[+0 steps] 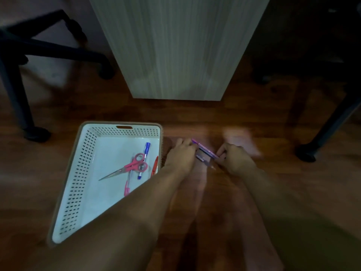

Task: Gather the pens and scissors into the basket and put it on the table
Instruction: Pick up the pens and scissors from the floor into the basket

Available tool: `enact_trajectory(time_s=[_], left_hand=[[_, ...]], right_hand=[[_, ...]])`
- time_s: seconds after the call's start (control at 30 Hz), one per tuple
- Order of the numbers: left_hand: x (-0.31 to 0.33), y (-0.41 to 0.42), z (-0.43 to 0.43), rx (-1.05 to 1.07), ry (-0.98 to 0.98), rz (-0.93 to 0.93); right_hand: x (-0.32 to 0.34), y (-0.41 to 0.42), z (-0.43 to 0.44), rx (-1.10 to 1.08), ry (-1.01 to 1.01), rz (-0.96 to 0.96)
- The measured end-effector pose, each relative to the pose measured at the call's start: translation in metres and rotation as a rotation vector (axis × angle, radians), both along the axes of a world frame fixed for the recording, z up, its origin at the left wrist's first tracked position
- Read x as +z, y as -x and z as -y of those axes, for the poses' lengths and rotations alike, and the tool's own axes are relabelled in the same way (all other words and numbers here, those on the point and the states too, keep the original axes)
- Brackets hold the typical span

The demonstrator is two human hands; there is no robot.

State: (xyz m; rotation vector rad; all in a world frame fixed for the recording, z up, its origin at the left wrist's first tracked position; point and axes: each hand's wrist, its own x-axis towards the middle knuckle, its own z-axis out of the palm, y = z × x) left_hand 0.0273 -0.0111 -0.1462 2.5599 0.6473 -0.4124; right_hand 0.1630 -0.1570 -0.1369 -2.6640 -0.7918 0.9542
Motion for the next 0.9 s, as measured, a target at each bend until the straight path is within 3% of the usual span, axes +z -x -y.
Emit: enact_trajectory(time_s=[0.27,0.4,0.57,0.67,0.8,0.9], left_hand=[[0.002,0.017,0.014,-0.080,-0.224,-0.072],[0.001,0.023,0.013,-0.029,-0.140,-0.027],[0.026,0.032,0.006,0.362,0.279,0.172],[0.045,0.044,-0.011,0.604,0.455,0.313],[0.066,0.084,-0.050,0.807,0.333,0.452],[0.072,0.123,-0.071,0.918,0.249,0.330]], right_hand=[[-0.008,0.003,0.009,-0.066,0.029,-0.074],[-0.008,-0.001,0.011,-0.224,-0.040,-0.118],[0.012,-0.019,0.001,-0.399,-0.196,-0.055],[0.032,-0.019,-0.014,-0.403,-0.246,-0.206],[0.066,0.019,-0.054,-0.230,-0.262,-0.435],[0.077,0.058,-0.087,-0.108,-0.204,-0.667]])
